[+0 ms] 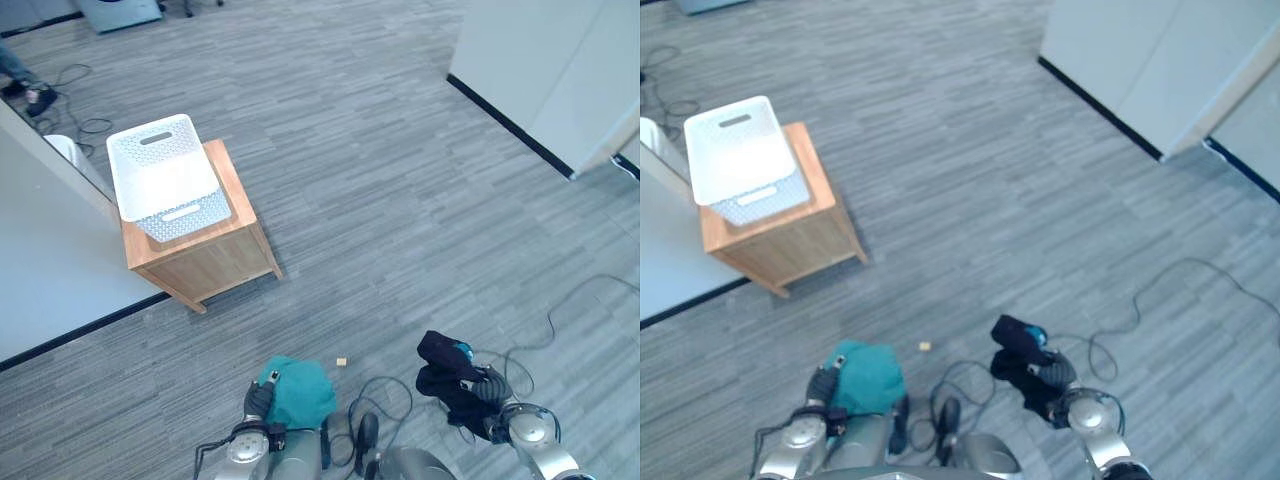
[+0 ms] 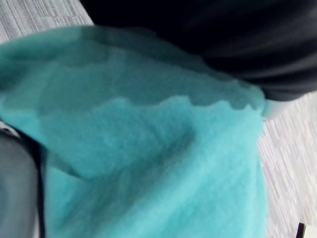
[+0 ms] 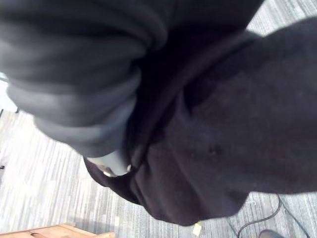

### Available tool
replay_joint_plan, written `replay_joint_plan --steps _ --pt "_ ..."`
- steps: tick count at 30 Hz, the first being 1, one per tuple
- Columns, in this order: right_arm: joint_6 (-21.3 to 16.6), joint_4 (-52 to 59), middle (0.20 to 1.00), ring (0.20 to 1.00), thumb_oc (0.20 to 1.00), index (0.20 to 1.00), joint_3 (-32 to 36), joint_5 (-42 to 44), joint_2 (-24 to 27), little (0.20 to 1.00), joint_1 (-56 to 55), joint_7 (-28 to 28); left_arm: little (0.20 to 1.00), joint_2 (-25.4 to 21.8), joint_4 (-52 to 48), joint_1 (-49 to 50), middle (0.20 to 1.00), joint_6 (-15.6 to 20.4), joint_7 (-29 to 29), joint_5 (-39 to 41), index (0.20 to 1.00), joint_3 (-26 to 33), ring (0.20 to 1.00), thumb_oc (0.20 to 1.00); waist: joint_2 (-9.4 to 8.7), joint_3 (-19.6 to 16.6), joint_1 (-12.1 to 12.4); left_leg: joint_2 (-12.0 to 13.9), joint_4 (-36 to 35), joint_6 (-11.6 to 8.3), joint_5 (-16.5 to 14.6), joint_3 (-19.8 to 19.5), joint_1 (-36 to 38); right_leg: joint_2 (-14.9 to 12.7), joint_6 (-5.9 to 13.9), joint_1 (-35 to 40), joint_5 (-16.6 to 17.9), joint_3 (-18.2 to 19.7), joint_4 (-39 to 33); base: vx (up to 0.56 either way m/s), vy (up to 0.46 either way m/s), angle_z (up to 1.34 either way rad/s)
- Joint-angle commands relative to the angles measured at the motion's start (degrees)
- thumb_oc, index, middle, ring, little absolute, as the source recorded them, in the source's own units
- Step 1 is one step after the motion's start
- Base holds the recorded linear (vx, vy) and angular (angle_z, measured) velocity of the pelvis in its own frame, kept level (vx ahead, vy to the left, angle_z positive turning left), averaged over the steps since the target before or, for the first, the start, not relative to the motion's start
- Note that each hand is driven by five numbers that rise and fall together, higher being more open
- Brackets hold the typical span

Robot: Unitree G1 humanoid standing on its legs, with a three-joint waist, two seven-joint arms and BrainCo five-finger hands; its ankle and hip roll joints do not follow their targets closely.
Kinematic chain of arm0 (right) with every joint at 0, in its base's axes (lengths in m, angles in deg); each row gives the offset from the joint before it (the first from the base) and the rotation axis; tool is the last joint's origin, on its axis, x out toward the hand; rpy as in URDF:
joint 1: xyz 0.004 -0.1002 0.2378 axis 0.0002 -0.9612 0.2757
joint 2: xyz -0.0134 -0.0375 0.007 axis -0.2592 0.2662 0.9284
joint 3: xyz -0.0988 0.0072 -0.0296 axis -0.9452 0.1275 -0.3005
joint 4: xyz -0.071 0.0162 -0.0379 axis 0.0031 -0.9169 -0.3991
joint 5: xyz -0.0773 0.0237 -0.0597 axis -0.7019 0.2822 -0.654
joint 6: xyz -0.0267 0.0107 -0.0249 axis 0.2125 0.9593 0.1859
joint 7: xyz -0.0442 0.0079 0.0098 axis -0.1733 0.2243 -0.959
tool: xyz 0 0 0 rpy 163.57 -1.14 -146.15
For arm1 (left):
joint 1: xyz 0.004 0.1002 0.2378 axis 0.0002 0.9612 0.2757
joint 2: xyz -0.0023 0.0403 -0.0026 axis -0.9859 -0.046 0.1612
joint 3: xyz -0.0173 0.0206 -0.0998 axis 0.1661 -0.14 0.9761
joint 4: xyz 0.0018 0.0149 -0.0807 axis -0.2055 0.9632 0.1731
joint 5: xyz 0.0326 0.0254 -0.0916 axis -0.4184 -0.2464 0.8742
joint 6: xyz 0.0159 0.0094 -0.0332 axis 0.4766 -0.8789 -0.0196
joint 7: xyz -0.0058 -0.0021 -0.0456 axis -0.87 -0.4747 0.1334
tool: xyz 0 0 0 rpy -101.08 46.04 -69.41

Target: Tidy up the quilt and then pick up the clothes from the bed and put them into the laundry hamper.

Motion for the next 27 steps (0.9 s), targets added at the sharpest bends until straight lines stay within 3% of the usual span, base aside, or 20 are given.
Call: replay_joint_plan --steps 1,2,3,4,6,8,9,10,11,12,13,14,16,18,19,20,22,23,24,27 --pt "-1.3 6.6 0.2 0.2 0.2 0.2 1.5 -2.3 -0.2 0.2 -1.3 -0.2 0.2 -0.7 2.5 -3.9 0.2 1.2 -0.6 -0.4 0.2 -0.1 0.2 0.2 1.07 -0.9 -0.5 -2.6 -9.0 1.97 -1.3 -0.5 13.7 -6.3 0.47 -1.6 7.3 3.7 25.3 0.51 -0.053 -0.04" --pt "-1.3 6.6 0.2 0.2 0.2 0.2 1.5 -2.3 -0.2 0.2 -1.3 -0.2 0.2 -0.7 2.5 -3.9 0.2 1.2 -0.6 -0.4 0.2 -0.1 0.2 0.2 1.14 -1.1 -0.5 -2.5 -9.0 1.94 -1.2 -0.4 13.4 -6.2 0.42 -1.9 7.4 3.7 25.2 0.43 -0.098 0.02" --pt "-1.4 7.4 0.2 0.2 0.2 0.2 1.7 -2.3 -0.7 0.2 -1.7 -0.2 0.2 -1.1 3.0 -5.0 0.2 0.9 -0.9 -1.3 0.2 -0.7 0.2 0.2 1.49 -0.8 -1.4 -1.3 -9.5 1.66 -1.3 -0.8 15.0 -7.0 2.59 -3.4 10.1 3.1 30.0 0.29 -0.095 0.33" --pt "-1.2 7.9 0.2 0.2 0.2 0.2 1.9 -2.1 -1.2 0.2 -2.0 -0.1 0.2 -1.4 3.2 -5.6 0.2 0.5 -1.2 -1.9 0.2 -1.0 0.2 0.2 1.96 -0.4 -2.5 -0.5 -10.7 1.36 -0.7 -2.9 16.7 -6.9 2.02 -6.5 10.5 3.7 35.8 0.43 -0.145 0.28" --pt "-1.7 7.7 0.2 0.2 0.2 0.2 1.9 -1.8 -1.9 0.2 -2.4 -0.1 0.2 -2.0 3.3 -7.0 0.2 0.9 -1.8 -1.9 0.2 -1.3 0.2 0.2 2.37 -0.1 -3.5 0.4 -12.6 0.63 -0.1 -7.0 19.6 -7.6 0.64 -9.1 10.0 5.0 36.4 0.45 -0.18 0.8" --pt "-2.1 7.9 0.2 0.2 0.2 0.2 1.6 -1.0 -2.2 0.2 -2.6 0.0 0.2 -2.8 1.9 -7.8 0.2 1.5 -2.1 -1.9 0.2 -2.0 0.2 0.2 1.66 0.0 -4.6 1.1 -13.4 -0.66 0.0 -11.3 21.0 -8.4 -1.44 -10.1 8.6 7.7 28.5 0.57 -0.352 1.14" --pt "-2.2 7.6 0.2 0.2 0.2 0.2 1.3 -0.5 -1.9 0.2 -2.3 0.0 0.2 -3.4 1.2 -8.4 0.2 2.0 -2.3 -2.4 0.2 -2.2 0.2 0.2 0.97 0.0 -5.2 1.7 -13.7 -1.99 -0.8 -14.0 21.7 -9.1 -2.33 -9.6 7.4 12.0 14.8 0.48 -0.332 1.09" --pt "-2.2 7.6 0.2 0.2 0.2 0.2 1.3 -0.5 -1.9 0.2 -2.3 0.0 0.2 -3.4 1.2 -8.4 0.2 2.0 -2.3 -2.4 0.2 -2.2 0.2 0.2 1.02 0.0 -5.3 1.7 -13.7 -2.0 -0.8 -14.1 21.7 -9.0 -2.34 -9.4 7.6 11.9 14.5 0.59 -0.435 1.43" --pt "-2.0 6.7 0.2 0.2 0.2 0.2 1.0 -0.2 -1.9 0.2 -2.0 -0.1 0.2 -3.8 1.2 -9.0 0.2 2.3 -2.5 -3.4 0.2 -2.5 0.2 0.2 0.5 0.0 -6.2 2.5 -14.2 -3.3 -1.8 -17.4 22.5 -10.1 -2.22 -10.7 9.1 18.0 2.5 0.48 -0.355 1.58" --pt "-1.7 5.8 0.2 0.2 0.2 0.2 0.9 -0.4 -1.9 0.2 -2.1 -0.2 0.2 -4.1 1.6 -9.6 0.2 2.3 -2.8 -3.7 0.2 -2.5 0.2 0.2 0.22 0.2 -7.1 3.2 -14.2 -4.04 -2.5 -19.5 23.2 -10.0 -1.38 -12.4 10.8 23.0 -0.9 0.49 -0.353 1.52" --pt "-1.7 5.7 0.2 0.2 0.2 0.2 0.9 -0.4 -1.9 0.2 -2.0 -0.3 0.2 -4.1 1.6 -9.6 0.2 2.3 -2.8 -3.7 0.2 -2.4 0.2 0.2 0.37 0.3 -7.2 3.3 -14.2 -4.03 -2.7 -19.5 23.4 -9.9 -1.39 -12.1 10.8 22.9 -1.2 0.31 -0.276 1.29" --pt "-1.4 5.0 0.2 0.2 0.2 0.2 0.8 -0.4 -2.1 0.2 -2.2 -0.1 0.2 -4.4 1.8 -9.9 0.2 2.3 -2.7 -4.0 0.2 -2.2 0.2 0.2 0.08 0.7 -7.7 4.2 -14.2 -4.93 -3.0 -21.1 23.9 -9.6 -0.24 -14.0 11.9 26.5 -2.5 0.42 -0.459 1.35" --pt "-1.4 3.7 0.2 0.2 0.2 0.2 -0.7 -1.0 -1.8 0.2 -1.3 0.3 0.2 -5.1 4.0 -9.8 0.2 3.0 -2.4 -3.9 0.2 -2.0 0.2 0.2 -1.28 0.6 -7.5 7.7 -14.2 -7.14 -2.8 -23.9 24.7 -9.2 -0.35 -13.9 11.5 26.9 -0.6 0.49 -0.618 1.14" --pt "-1.2 3.9 0.2 0.2 0.2 0.2 -1.5 -1.3 -2.0 0.2 -0.7 0.8 0.2 -5.0 5.2 -9.4 0.2 2.8 -2.2 -3.4 0.2 -1.7 0.2 0.2 -1.61 0.4 -7.7 8.9 -14.0 -7.49 -2.4 -23.7 24.4 -8.3 -0.94 -13.6 11.3 26.7 0.7 0.28 -0.431 0.9" --pt "-2.0 4.0 0.2 0.2 0.2 0.2 -1.1 -0.8 -1.2 0.2 -0.8 0.7 0.2 -4.1 5.8 -8.9 0.2 2.8 -2.2 -3.0 0.2 -1.5 0.2 0.2 -0.76 0.5 -8.6 11.2 -11.7 -7.56 0.6 -20.8 21.9 -7.4 -2.29 -12.4 10.4 25.6 1.8 0.29 -0.448 0.85" --pt "-2.0 4.0 0.2 0.2 0.2 0.2 -1.2 -0.8 -1.3 0.2 -0.8 0.7 0.2 -4.1 5.8 -8.9 0.2 2.8 -2.2 -3.0 0.2 -1.4 0.2 0.2 -0.82 0.4 -8.7 11.1 -11.8 -7.58 0.7 -20.8 21.7 -7.5 -2.29 -12.6 10.5 25.6 1.7 0.24 -0.361 0.98" --pt "-2.2 5.9 0.2 0.2 0.2 0.2 -0.9 0.0 -0.1 0.2 -1.7 0.3 0.2 -3.7 4.6 -8.6 0.2 3.0 -1.5 -2.3 0.2 -1.8 0.2 0.2 -1.26 0.8 -10.8 13.2 -3.6 -6.71 1.6 -7.1 19.1 -9.7 -3.52 -9.5 10.0 20.8 0.1 0.15 -0.298 1.07" --pt "-2.1 5.9 0.2 0.2 0.2 0.2 -0.9 0.2 0.0 0.2 -1.7 0.3 0.2 -3.7 4.2 -8.5 0.2 3.0 -1.1 -2.2 0.2 -1.9 0.2 0.2 -1.24 0.6 -10.7 12.1 -0.6 -6.58 0.7 -6.0 18.5 -9.7 -4.2 -8.9 9.9 19.6 -0.6 0.27 -0.453 1.16" --pt "-2.0 5.7 0.2 0.2 0.2 0.2 -1.0 0.4 0.4 0.2 -0.6 0.6 0.2 -3.5 3.2 -8.0 0.2 3.1 -0.6 -1.7 0.2 -2.0 0.2 0.2 -1.04 0.9 -9.9 8.0 7.8 -6.41 0.2 -9.0 15.9 -8.4 -5.91 -6.2 9.6 18.8 -2.2 0.2 -0.295 0.93" --pt "-1.7 5.7 0.2 0.2 0.2 0.2 -1.2 0.3 0.4 0.2 0.1 0.8 0.2 -3.5 1.1 -7.0 0.2 3.1 -0.6 -1.1 0.2 -2.1 0.2 0.2 -1.5 1.2 -8.8 5.5 12.0 -6.11 0.2 -9.9 13.1 -7.7 -6.81 -5.3 8.7 18.8 -1.8 0.19 -0.194 0.37"
